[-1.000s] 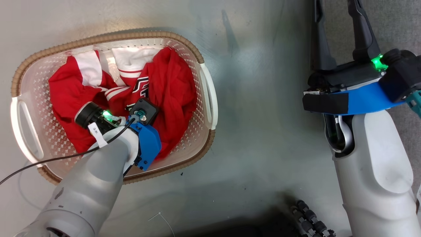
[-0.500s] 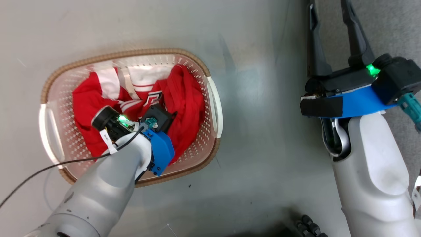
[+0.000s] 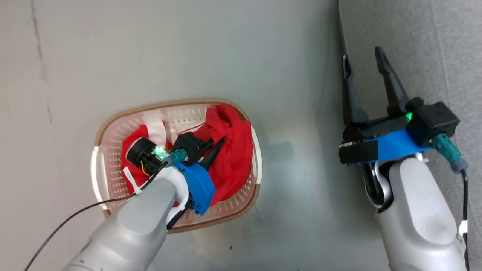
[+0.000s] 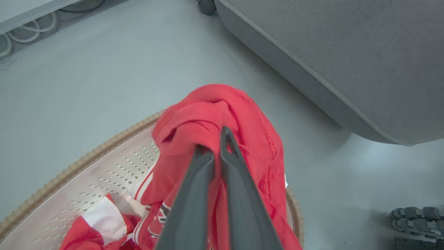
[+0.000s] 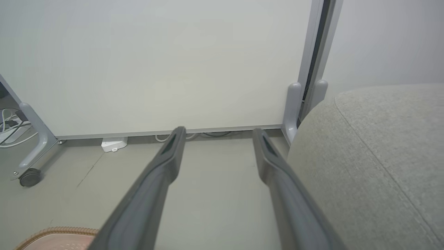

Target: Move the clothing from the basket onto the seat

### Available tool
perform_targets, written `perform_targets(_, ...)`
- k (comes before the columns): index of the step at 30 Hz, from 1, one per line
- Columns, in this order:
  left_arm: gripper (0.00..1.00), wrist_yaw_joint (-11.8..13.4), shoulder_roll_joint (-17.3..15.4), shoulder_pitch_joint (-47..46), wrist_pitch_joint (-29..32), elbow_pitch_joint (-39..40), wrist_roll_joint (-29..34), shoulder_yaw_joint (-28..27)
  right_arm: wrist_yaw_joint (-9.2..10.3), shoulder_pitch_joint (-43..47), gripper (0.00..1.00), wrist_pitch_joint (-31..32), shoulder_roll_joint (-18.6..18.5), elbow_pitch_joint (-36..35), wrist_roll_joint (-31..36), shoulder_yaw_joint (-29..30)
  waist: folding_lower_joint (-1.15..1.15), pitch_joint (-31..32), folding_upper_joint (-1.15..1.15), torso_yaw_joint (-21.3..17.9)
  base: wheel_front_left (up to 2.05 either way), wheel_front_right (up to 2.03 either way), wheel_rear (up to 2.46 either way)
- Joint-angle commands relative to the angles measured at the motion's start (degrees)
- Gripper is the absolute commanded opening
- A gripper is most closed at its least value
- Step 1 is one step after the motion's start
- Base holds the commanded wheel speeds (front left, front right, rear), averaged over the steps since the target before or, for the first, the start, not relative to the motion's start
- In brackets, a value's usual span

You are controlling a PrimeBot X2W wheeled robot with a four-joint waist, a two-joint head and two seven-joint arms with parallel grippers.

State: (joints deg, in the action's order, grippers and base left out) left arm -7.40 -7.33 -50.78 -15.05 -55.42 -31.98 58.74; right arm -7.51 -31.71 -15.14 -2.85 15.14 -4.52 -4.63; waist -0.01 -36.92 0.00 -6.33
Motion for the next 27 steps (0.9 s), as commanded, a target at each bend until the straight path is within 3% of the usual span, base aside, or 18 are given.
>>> perform_targets(1,0.00,-0.08,-0.46,1.16,-0.17,1.11,0.52,-0.89,0.04,1.15,1.00,-0.02,-0.05,0.42,0.48,0.11,0.01,3.93,0.00,1.18,0.00,0.00,0.00)
perform_targets(15,0.00,1.12,-1.18,8.96,-0.19,13.70,4.15,-11.60,0.04,8.96,1.00,-0.02,-0.05,3.74,0.22,0.38,0.01,18.31,0.00,3.45,0.00,0.00,0.00)
perform_targets(27,0.00,2.09,-0.20,7.89,-0.19,21.10,6.86,-17.30,0.04,14.30,1.00,-0.02,-0.05,5.29,-0.56,-0.28,0.01,27.29,0.00,4.23,0.00,0.00,0.00)
